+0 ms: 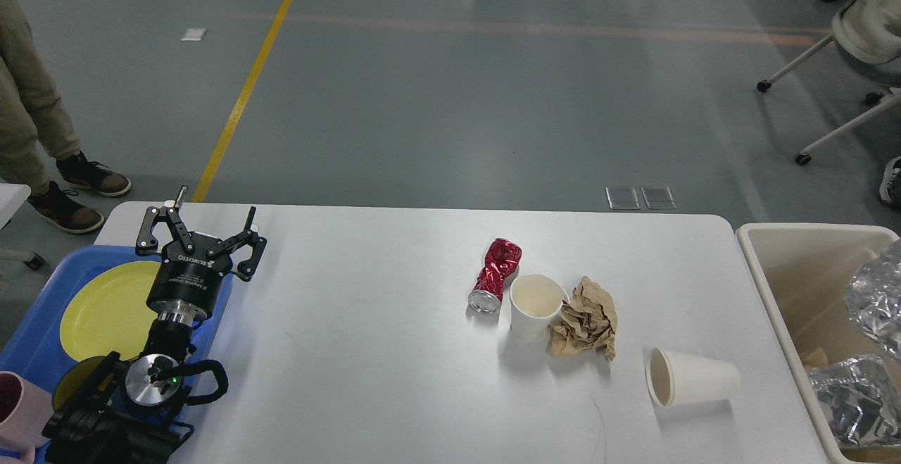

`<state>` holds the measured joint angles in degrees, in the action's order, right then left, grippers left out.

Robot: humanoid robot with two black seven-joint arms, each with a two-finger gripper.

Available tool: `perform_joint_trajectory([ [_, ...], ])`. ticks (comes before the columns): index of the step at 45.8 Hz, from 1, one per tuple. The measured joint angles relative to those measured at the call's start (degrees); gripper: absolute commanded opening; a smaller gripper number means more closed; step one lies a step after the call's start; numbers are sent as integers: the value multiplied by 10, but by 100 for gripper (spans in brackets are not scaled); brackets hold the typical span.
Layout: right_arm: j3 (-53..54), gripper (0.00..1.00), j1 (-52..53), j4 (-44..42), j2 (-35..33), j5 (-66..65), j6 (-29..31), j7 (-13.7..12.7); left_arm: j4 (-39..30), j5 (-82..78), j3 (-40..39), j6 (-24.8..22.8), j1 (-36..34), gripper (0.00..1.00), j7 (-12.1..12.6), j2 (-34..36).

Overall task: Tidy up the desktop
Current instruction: 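Lower the foil ball into the white bin and release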

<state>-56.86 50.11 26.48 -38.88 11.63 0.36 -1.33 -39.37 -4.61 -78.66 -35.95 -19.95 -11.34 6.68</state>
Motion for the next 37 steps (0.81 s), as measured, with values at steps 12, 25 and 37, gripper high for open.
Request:
perform_joint_trajectory([
  [12,57,0,-193,-240,130,4,-11,-15,0,0,0,0,0,96,0,0],
  [25,74,0,-228,-250,164,5,-47,-45,0,0,0,0,0,96,0,0],
  [37,76,0,-244,-248,177,4,-48,-46,0,0,0,0,0,96,0,0],
])
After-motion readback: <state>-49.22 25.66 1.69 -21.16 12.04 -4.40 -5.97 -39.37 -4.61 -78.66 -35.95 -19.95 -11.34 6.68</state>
